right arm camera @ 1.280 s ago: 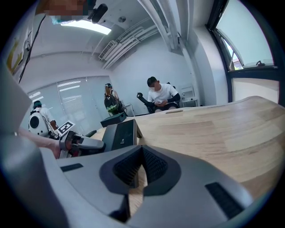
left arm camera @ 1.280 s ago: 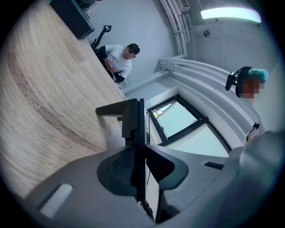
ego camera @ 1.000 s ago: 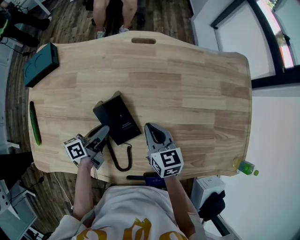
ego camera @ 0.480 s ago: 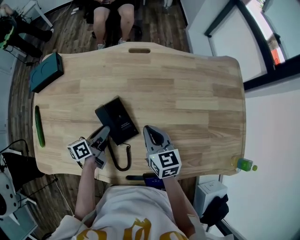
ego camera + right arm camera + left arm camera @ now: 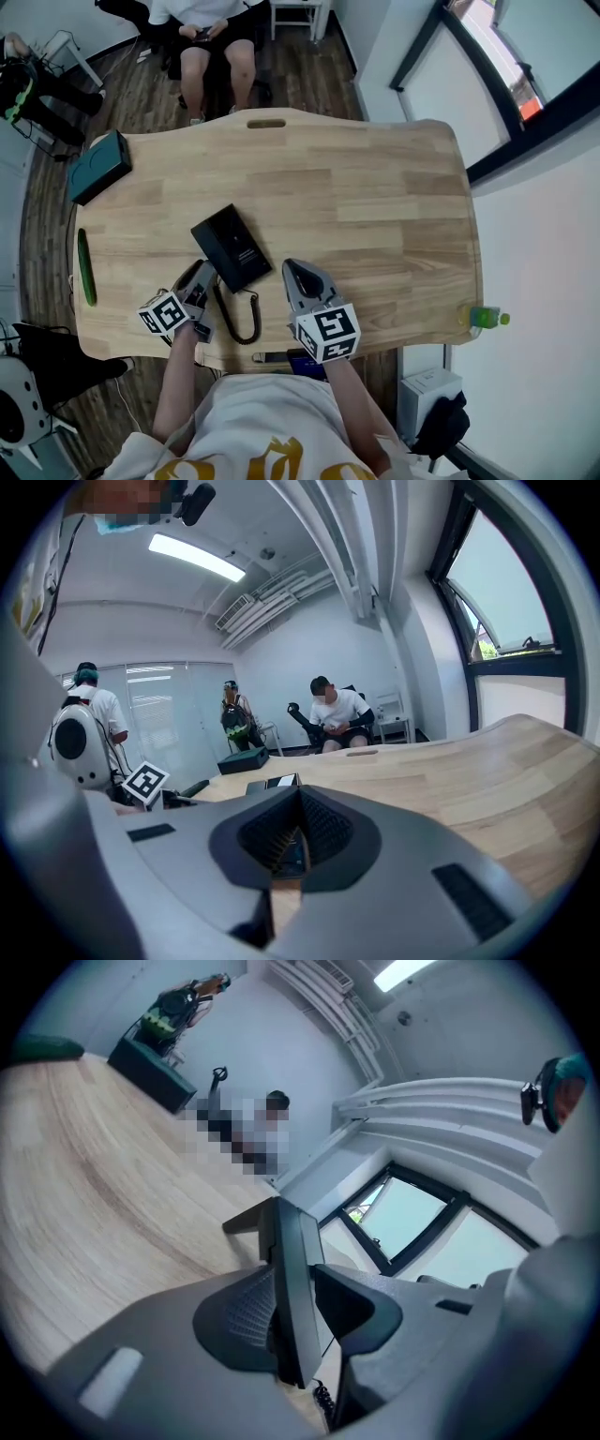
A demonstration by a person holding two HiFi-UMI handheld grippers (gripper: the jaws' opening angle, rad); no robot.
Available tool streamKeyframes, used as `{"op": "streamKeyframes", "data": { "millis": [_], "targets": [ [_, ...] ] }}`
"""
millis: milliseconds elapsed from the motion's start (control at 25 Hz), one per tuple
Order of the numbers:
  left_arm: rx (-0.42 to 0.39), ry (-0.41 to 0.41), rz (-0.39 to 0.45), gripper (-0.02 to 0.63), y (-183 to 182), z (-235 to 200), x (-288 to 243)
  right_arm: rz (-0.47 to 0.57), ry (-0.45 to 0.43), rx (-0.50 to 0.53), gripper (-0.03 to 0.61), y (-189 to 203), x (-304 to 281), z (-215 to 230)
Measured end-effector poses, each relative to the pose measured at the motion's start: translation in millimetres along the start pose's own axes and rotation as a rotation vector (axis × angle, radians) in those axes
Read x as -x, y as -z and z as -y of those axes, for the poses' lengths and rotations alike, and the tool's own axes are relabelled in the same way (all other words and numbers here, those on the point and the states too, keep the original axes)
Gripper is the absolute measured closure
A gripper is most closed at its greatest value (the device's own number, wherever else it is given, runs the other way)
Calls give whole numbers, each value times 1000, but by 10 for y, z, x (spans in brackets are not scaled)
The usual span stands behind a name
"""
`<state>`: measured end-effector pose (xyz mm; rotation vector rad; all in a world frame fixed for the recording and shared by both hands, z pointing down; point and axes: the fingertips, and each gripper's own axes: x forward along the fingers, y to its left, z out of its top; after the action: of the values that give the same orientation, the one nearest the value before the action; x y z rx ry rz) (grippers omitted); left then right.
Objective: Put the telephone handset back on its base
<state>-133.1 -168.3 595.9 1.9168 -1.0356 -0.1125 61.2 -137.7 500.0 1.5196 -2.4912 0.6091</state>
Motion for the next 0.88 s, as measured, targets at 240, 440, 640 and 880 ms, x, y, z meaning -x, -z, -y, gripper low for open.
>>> {"op": "streamKeyframes", "data": {
  "millis": [240,440,640,880],
  "targets": [
    [-324,45,61,501,-297,589,237,56,23,31,574,-172,151,-65],
    [-576,103,196,601,-478,1135,516,114,40,78,574,-353,321,-262],
    [-620,128,216,611,-477,1390,642,122,47,223,574,-405,397,-496],
    [-712,72,187,610,-376,1466,706,144,38,257,574,-420,474,-660]
  ]
}}
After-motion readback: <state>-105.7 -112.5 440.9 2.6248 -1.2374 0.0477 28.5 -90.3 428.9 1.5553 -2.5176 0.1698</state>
